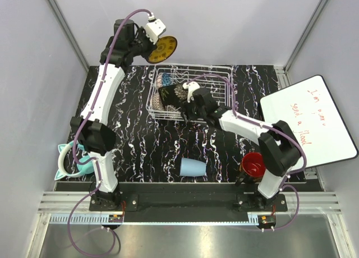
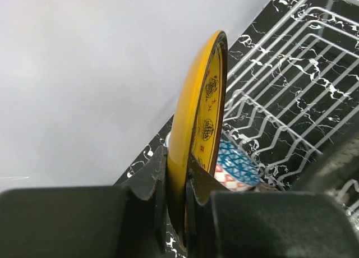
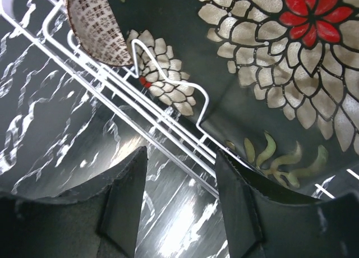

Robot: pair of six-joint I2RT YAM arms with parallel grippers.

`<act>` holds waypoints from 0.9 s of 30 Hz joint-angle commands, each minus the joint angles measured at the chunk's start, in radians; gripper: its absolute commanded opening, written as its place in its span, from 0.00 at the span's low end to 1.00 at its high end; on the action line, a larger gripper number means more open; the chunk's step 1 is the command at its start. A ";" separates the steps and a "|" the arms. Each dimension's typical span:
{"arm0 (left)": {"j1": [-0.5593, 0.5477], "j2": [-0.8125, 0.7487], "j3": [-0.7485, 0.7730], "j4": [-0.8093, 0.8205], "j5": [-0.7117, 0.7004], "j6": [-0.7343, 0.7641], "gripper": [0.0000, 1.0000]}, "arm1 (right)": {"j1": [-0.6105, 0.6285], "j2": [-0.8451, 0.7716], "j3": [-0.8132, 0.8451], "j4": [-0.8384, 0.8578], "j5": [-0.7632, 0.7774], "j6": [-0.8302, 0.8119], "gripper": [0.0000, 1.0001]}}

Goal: Load the mixed dishes into the dish rack

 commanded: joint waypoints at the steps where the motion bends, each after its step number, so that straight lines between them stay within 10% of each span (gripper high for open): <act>1: -0.008 0.009 -0.009 0.104 0.029 0.019 0.00 | 0.020 -0.080 -0.135 -0.139 -0.076 0.120 0.58; 27: -0.118 0.063 -0.126 0.041 0.305 0.531 0.00 | 0.020 -0.629 -0.115 -0.310 0.069 0.132 0.81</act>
